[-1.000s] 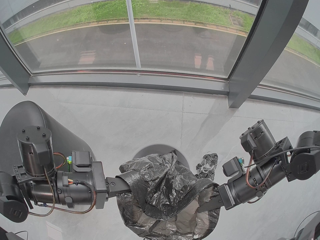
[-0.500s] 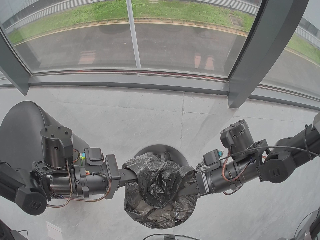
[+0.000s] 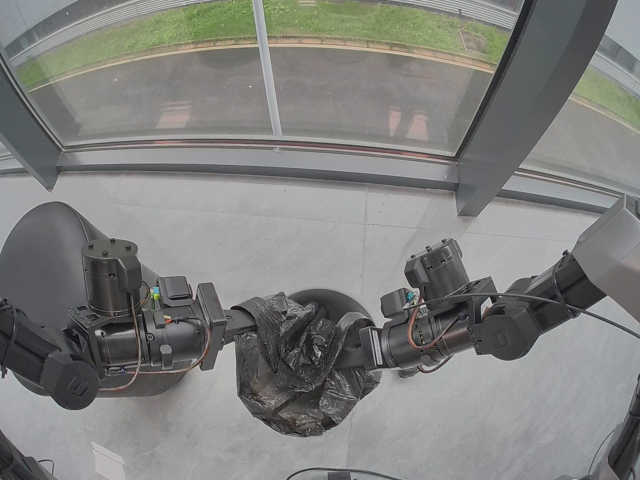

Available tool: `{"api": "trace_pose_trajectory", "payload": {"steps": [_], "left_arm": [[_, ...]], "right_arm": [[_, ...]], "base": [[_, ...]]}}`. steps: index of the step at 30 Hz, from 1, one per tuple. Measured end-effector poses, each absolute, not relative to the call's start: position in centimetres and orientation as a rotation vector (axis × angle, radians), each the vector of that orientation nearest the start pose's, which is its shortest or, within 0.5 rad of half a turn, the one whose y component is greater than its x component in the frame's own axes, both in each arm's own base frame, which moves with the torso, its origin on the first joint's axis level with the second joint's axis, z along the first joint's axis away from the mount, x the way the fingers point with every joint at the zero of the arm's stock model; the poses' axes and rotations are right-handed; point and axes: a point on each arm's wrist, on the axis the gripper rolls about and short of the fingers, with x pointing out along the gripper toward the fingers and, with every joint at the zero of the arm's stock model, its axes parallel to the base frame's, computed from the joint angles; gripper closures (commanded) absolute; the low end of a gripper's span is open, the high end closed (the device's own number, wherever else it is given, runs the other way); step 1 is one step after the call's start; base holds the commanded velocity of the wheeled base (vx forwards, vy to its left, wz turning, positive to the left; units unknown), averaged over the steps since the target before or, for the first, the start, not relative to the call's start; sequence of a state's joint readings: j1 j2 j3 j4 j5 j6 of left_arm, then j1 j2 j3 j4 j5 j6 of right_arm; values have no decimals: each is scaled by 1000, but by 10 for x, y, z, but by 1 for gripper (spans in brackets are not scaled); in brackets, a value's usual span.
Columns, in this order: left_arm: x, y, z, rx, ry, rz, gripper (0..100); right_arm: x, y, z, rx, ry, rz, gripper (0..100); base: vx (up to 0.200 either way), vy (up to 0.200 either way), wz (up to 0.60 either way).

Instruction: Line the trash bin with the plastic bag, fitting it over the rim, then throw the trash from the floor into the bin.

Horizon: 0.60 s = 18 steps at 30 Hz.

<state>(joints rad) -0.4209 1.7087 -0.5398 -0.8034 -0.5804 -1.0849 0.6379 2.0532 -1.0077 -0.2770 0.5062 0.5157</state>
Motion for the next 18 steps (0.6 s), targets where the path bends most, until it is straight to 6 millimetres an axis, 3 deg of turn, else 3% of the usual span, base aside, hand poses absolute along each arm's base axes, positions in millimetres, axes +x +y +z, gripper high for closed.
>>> {"api": "trace_pose_trajectory", "payload": {"steps": [18], "left_arm": [[269,-109,132,-1032,755,-671,100]], "right_arm": [[316,244,65,347,923,817,100]], "base": [[0,0,0]]}}
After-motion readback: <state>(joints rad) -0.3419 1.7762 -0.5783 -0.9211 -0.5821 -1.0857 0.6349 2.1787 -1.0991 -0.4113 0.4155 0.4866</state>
